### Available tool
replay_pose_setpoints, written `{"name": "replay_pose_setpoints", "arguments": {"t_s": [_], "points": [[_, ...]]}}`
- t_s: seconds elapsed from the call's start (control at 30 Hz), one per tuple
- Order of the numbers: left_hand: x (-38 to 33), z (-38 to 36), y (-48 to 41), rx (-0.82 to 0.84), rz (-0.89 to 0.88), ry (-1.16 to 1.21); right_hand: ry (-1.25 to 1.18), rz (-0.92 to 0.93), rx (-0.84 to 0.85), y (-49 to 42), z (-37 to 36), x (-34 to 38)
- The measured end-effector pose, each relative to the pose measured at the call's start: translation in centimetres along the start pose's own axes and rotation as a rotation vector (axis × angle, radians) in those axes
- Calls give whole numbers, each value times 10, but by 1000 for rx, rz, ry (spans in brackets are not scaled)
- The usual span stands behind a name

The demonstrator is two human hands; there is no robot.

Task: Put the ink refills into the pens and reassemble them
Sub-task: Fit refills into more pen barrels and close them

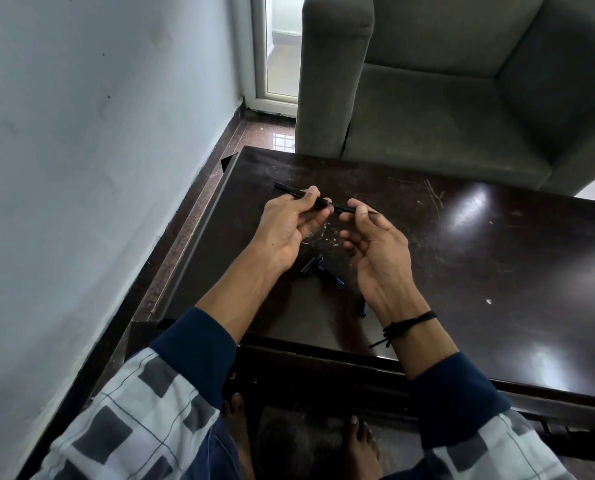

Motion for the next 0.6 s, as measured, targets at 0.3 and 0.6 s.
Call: {"name": "replay_pose_setpoints", "arguments": {"t_s": [0.3, 0.6], "points": [[-11, 10, -5, -71, -44, 68, -103, 108, -286, -10, 32, 18], [-13, 12, -7, -83, -65, 33, 139, 203, -263, -12, 29, 24]]}}
Point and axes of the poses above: each hand's wrist, its own y-axis away from the middle knuckle, its own z-axis out of the back of the hand, x = y × z, the point moved 6 cm from there along -y, towards the middle knuckle, and after that the axes turned 13 degrees about y, right-handed, at the moved point
